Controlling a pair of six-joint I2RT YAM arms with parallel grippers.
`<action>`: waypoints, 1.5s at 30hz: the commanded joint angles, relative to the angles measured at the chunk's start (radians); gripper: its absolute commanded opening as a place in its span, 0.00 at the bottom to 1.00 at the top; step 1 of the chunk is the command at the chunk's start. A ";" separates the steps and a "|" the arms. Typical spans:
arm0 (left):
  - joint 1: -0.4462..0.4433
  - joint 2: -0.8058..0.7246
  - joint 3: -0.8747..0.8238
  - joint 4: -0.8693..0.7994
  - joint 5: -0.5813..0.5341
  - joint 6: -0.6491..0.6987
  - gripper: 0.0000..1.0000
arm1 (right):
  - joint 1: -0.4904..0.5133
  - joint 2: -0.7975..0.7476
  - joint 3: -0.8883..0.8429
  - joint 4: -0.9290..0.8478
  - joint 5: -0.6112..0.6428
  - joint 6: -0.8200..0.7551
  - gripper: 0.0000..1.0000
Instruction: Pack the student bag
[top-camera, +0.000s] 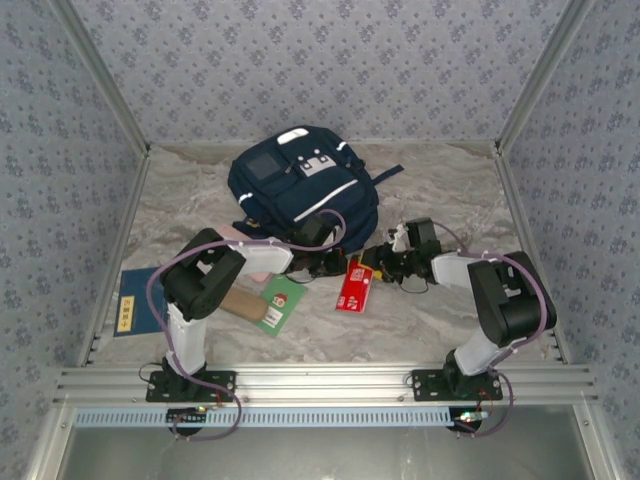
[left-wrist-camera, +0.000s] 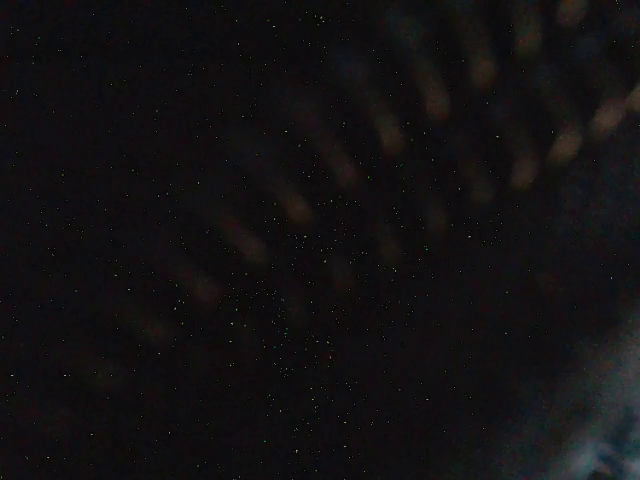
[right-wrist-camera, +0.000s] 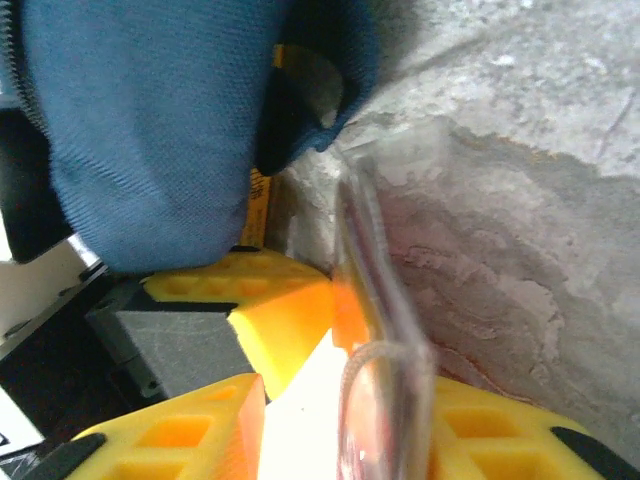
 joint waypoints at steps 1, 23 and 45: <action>-0.020 0.022 -0.016 0.035 0.027 -0.008 0.03 | 0.012 0.050 -0.002 -0.020 0.030 -0.007 0.31; 0.245 -0.088 0.552 -0.516 0.069 0.396 0.59 | -0.115 -0.240 -0.057 -0.266 0.170 -0.080 0.02; 0.307 0.355 0.938 -0.623 0.248 0.485 0.43 | -0.109 -0.294 -0.100 -0.280 0.147 -0.085 0.01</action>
